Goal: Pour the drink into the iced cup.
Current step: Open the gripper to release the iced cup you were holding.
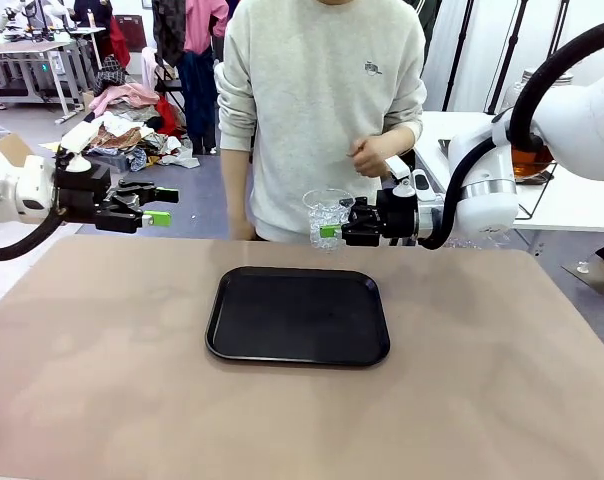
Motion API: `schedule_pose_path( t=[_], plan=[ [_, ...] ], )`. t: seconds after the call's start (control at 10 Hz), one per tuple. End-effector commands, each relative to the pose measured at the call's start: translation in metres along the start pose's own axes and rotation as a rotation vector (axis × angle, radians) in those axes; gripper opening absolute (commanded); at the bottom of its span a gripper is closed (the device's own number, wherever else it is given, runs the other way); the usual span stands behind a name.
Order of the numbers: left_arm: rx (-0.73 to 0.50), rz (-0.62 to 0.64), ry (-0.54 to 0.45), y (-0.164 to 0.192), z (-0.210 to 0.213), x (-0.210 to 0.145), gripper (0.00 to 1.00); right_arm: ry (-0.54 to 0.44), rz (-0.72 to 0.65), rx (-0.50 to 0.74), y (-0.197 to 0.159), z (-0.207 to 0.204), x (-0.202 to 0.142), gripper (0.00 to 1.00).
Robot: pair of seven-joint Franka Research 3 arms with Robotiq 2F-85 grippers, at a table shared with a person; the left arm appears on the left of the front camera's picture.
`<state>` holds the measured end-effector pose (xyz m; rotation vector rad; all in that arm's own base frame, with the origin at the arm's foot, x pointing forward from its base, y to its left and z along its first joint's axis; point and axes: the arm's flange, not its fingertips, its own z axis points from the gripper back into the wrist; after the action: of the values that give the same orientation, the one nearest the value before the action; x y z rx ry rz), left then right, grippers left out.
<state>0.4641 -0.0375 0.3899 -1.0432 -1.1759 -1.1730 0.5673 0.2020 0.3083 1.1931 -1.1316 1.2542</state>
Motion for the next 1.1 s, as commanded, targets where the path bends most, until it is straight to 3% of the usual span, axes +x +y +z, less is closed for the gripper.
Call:
schedule_pose_path(
  t=[0.0, 1.0],
  plan=[
    [0.001, -0.004, 0.001, -0.0008, 0.0000, 0.0019, 1.00, -0.003, 0.006, 0.000, -0.0004, 0.0000, 0.0038, 0.65],
    [0.001, -0.004, 0.001, -0.0008, 0.0000, 0.0019, 1.00, -0.003, 0.006, 0.000, -0.0004, 0.0000, 0.0038, 0.65]
  ],
)
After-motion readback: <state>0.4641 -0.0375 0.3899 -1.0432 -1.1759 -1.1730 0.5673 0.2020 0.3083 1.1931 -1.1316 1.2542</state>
